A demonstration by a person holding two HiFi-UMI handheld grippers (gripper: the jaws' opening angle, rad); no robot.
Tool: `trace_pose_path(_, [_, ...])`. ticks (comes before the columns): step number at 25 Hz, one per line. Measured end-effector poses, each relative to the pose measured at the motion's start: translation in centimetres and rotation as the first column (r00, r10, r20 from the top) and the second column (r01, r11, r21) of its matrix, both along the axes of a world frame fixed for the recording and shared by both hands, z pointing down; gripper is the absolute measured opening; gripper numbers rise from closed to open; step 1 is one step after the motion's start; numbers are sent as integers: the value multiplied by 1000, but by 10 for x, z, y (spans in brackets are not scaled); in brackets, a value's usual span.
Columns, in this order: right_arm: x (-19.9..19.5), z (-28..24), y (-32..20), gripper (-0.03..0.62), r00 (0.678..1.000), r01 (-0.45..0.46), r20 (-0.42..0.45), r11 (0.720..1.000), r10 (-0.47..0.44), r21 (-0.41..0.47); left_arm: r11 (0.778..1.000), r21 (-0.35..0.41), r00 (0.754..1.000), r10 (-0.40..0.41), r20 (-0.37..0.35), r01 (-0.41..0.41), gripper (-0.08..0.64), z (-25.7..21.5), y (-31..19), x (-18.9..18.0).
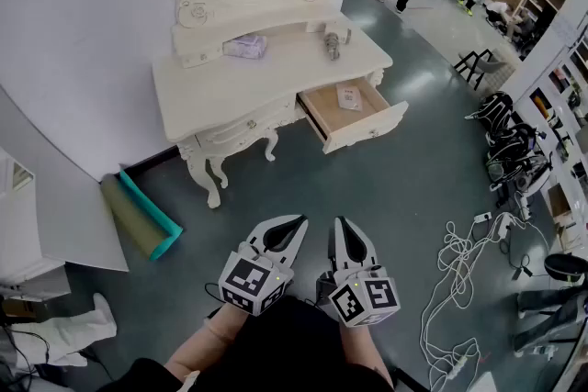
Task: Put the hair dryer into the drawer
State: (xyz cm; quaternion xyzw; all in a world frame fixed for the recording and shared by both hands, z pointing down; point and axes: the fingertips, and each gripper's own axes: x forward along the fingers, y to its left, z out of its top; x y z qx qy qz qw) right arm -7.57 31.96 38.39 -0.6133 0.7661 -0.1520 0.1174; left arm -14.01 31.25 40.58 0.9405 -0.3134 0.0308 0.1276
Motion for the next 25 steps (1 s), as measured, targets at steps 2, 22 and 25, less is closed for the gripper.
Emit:
trace_pose_path(2, [-3,0,1,15,1000,1,-2,1000,-1,-4,1000,2,1000,5,-6,-5,12,-2,1,-1])
trace_pose_path(22, [-32,0,-5,14,994,-101,-24,994,103,51,998,-17,998,62,-17,-63,12,7,-8,-30])
trace_pose_path(25, [-31,4,-4,14,993,-110,-33,993,111,36,997,-37,998,64,-24,-64,12,12,-8,-31])
